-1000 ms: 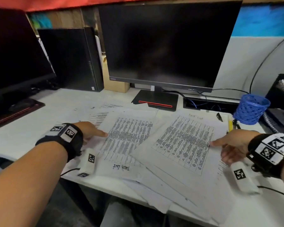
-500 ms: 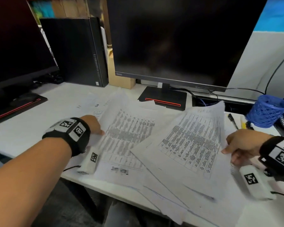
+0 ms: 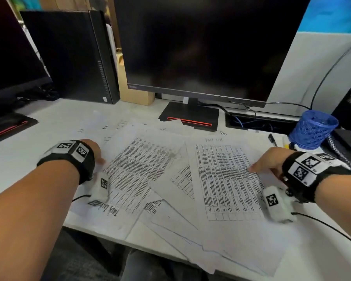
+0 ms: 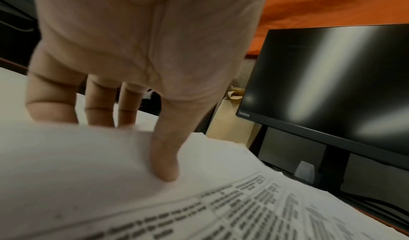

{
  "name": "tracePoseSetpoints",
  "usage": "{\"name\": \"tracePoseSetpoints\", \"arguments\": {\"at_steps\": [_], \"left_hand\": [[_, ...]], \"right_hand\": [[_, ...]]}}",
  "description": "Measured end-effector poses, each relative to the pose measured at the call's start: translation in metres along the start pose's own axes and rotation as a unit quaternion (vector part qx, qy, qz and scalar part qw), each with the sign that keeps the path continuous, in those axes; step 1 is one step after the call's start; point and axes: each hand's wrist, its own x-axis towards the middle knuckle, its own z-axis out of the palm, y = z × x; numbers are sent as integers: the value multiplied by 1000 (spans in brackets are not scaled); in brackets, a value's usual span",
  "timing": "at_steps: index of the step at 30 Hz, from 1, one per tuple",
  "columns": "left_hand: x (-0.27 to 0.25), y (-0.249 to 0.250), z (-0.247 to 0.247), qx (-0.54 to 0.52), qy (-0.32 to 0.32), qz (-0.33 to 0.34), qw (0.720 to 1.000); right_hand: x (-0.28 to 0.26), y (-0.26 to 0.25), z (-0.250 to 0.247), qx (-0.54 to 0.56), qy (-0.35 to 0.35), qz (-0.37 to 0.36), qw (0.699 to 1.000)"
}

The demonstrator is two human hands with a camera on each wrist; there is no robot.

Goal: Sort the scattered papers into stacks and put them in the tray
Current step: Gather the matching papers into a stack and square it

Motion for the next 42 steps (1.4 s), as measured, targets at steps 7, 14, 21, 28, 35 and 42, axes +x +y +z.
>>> {"name": "tracePoseSetpoints", "arguments": {"at_steps": [7,14,21,28,35,42], "left_hand": [[3,-2,1,-88,50,-33,994],[4,-21,0,-349,195,-28,916],[-22,-24,-19,-446,233,-23,864],[-36,-19,-9,-461,192,23,866],[-38,-23,-5,-430,169,7,887],[-28,-22,6,-381,136,25,914]], "right_hand": [[-14,-26,-4,-127,12,-42,991],[-9,-31,1,-198,0,-53,979],[-9,-23,3,-207,1,-22,978],[71,-5,16,-286,35,-83,954],[9,-20,6,-236,-11,-44,971],[26,-17,8,-199,26,-79,977]]}}
